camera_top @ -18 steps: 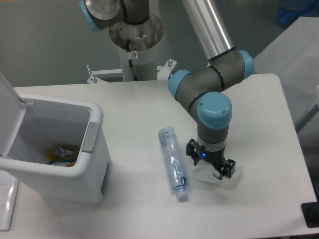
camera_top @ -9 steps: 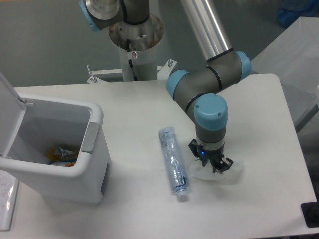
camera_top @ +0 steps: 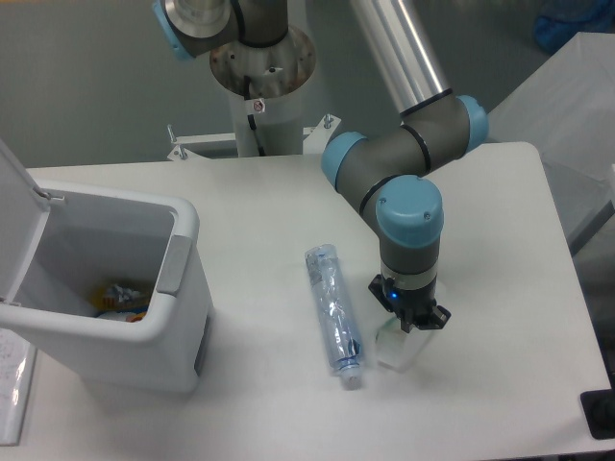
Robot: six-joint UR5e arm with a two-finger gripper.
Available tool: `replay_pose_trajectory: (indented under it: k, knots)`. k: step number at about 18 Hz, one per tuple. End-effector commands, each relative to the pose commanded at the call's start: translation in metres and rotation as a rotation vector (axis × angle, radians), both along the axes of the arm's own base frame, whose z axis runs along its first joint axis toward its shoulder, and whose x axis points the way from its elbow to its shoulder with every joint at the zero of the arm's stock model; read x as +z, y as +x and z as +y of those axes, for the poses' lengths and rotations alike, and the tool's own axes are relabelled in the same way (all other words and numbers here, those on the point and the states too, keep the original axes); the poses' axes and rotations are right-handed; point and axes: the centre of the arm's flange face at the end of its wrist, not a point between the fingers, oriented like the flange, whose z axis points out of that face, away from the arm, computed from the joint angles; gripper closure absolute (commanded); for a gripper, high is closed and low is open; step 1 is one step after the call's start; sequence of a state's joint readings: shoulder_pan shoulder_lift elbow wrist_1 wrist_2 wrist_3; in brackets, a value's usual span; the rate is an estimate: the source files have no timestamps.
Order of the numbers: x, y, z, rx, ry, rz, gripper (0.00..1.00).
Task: Place the trash in the trash can
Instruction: 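Lift the bag and carry it over the white trash bin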
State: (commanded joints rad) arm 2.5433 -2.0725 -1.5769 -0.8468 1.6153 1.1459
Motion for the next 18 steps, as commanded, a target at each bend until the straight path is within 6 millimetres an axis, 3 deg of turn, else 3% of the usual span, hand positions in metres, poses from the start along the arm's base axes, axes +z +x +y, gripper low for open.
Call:
replay_pose_trajectory:
  k: [4, 9, 15, 18]
  knots:
    - [0.01, -0.003, 0.0, 0.028, 0.037, -0.005, 1.0]
    - [0.053, -0.007, -0.001, 0.133, 0.207, -0.05, 1.0]
    - [0.129, -0.001, -0.001, 0.239, 0.393, -0.055, 1.0]
    - [0.172, 0.017, 0.007, 0.253, 0.509, -0.086, 1.0]
